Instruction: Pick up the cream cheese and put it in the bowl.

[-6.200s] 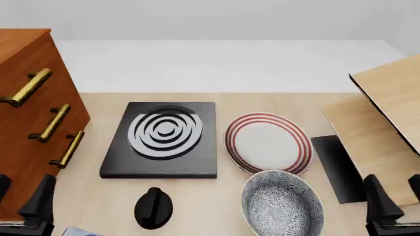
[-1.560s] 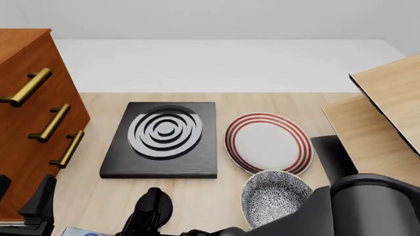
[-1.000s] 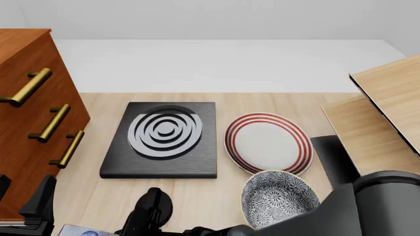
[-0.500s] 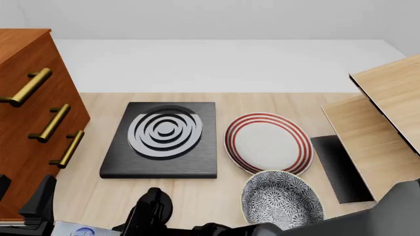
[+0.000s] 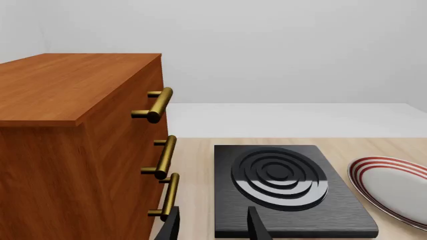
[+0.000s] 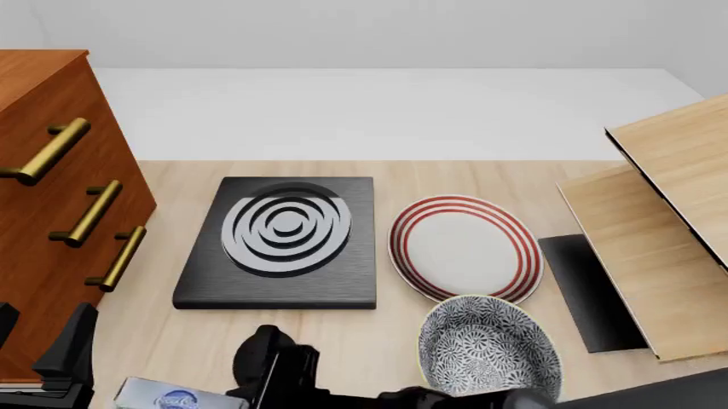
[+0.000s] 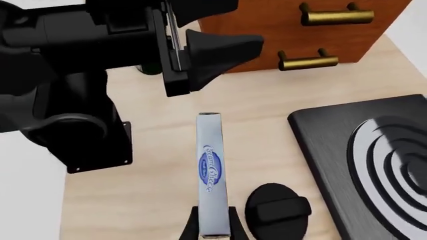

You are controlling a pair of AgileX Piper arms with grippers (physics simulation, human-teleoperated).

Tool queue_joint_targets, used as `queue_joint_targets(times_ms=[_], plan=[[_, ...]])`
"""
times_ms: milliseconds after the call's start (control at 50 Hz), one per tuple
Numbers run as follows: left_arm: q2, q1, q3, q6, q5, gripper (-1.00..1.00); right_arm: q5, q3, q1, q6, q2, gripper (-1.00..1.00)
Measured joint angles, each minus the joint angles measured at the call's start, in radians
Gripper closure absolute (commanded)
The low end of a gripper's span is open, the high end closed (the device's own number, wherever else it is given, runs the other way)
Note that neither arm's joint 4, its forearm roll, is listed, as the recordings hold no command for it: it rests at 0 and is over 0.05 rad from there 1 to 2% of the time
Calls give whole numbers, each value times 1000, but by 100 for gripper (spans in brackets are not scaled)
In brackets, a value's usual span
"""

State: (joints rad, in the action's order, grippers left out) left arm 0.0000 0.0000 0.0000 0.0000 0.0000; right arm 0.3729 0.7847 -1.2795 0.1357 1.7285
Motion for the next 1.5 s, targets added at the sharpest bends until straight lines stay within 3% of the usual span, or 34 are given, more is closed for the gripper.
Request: queue_joint_targets(times_ms=[620, 900, 1500], plan=[[0, 0, 0, 0, 0, -100, -99, -224, 113, 38, -350, 100], [0, 0, 0, 0, 0, -100, -244, -288, 213, 72, -552, 100], [0, 0, 0, 0, 0, -100, -634, -304, 417, 137, -897, 100]])
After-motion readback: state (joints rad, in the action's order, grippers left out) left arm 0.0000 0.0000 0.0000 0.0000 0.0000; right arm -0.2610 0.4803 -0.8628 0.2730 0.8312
